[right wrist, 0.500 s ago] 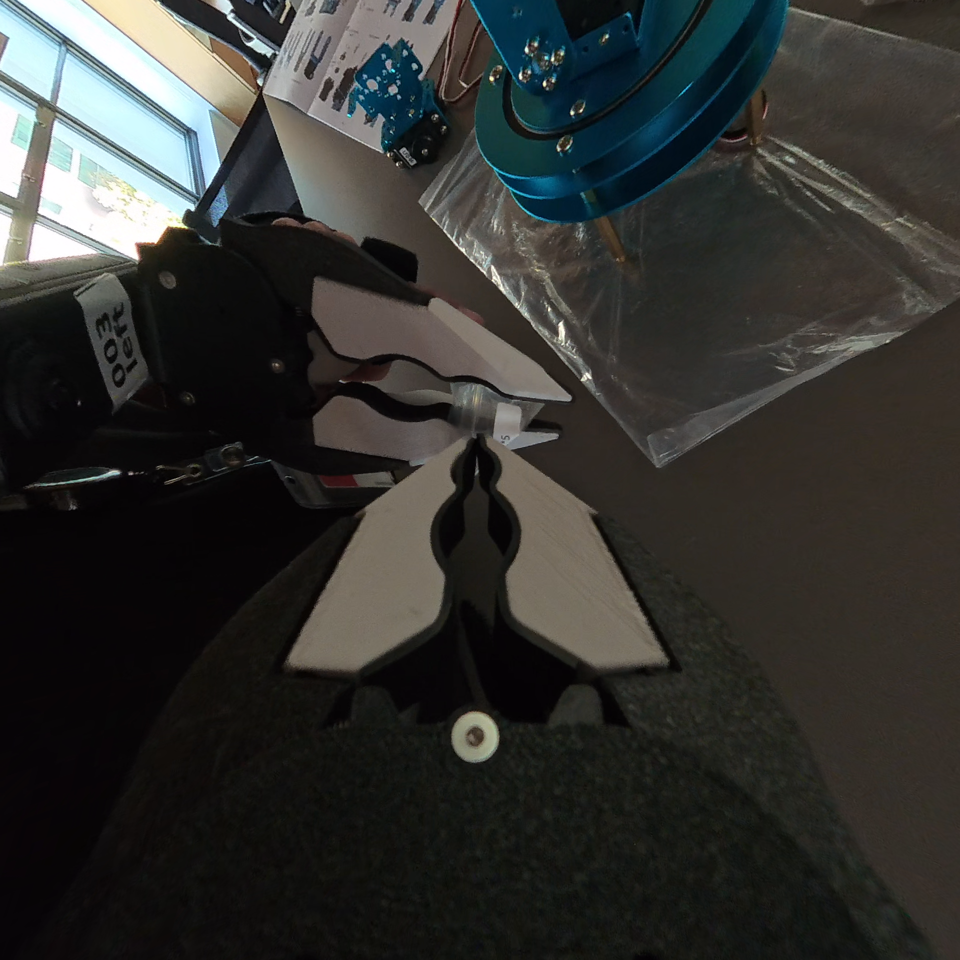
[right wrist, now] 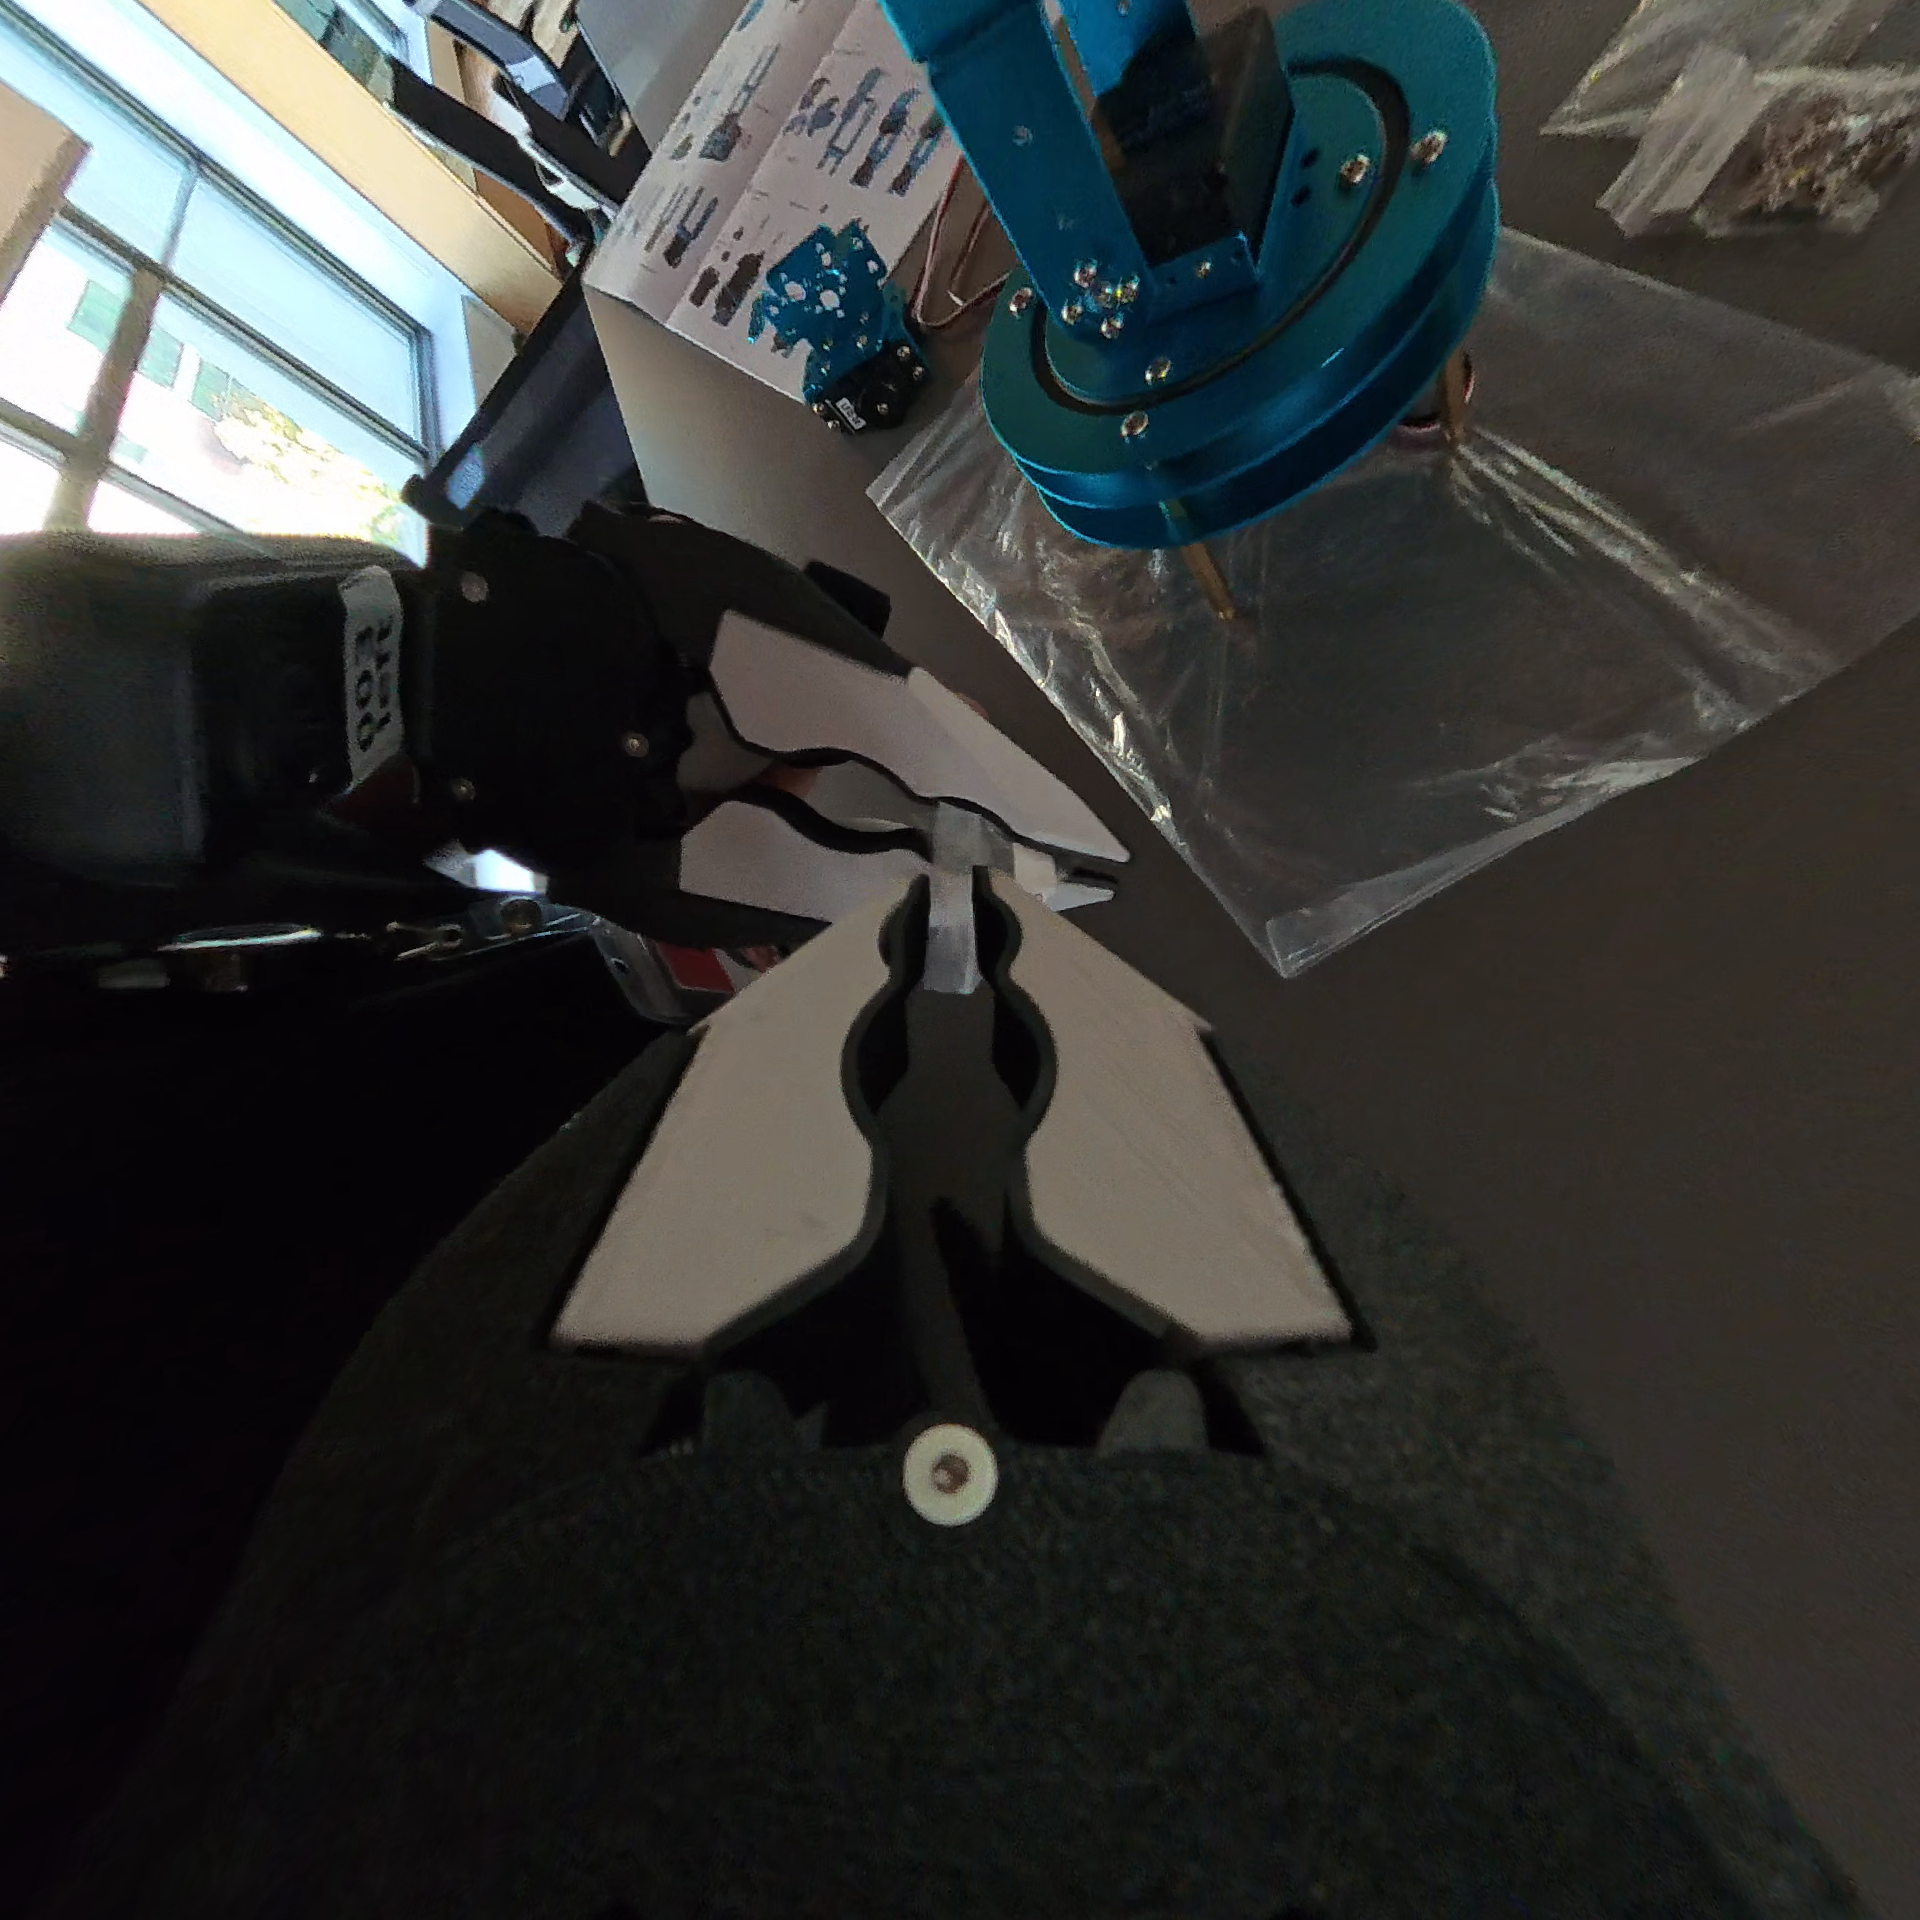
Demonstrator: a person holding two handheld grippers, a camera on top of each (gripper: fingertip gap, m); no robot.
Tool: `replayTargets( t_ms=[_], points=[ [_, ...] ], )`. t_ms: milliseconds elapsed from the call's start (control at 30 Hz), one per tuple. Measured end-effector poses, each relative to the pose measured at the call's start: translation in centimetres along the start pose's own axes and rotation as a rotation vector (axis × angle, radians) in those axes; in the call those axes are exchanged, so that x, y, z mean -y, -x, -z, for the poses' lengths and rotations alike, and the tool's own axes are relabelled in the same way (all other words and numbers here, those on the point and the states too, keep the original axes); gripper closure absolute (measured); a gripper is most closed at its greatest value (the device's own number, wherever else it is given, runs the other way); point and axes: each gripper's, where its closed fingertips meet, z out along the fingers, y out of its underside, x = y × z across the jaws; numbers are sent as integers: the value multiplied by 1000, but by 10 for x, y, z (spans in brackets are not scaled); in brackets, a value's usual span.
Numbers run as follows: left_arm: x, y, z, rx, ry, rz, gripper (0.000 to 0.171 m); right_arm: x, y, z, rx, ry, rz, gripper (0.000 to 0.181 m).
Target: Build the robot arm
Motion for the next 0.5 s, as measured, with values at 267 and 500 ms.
replayTargets(
  t_ms=[267, 500],
  points=[
    [3, 0, 1, 2, -6, -8, 169, -7, 1, -5, -22, 55, 74, 178],
    [6, 1, 4, 10, -24, -6, 170, -9, 2, -6, 22, 42, 22, 177]
  ],
)
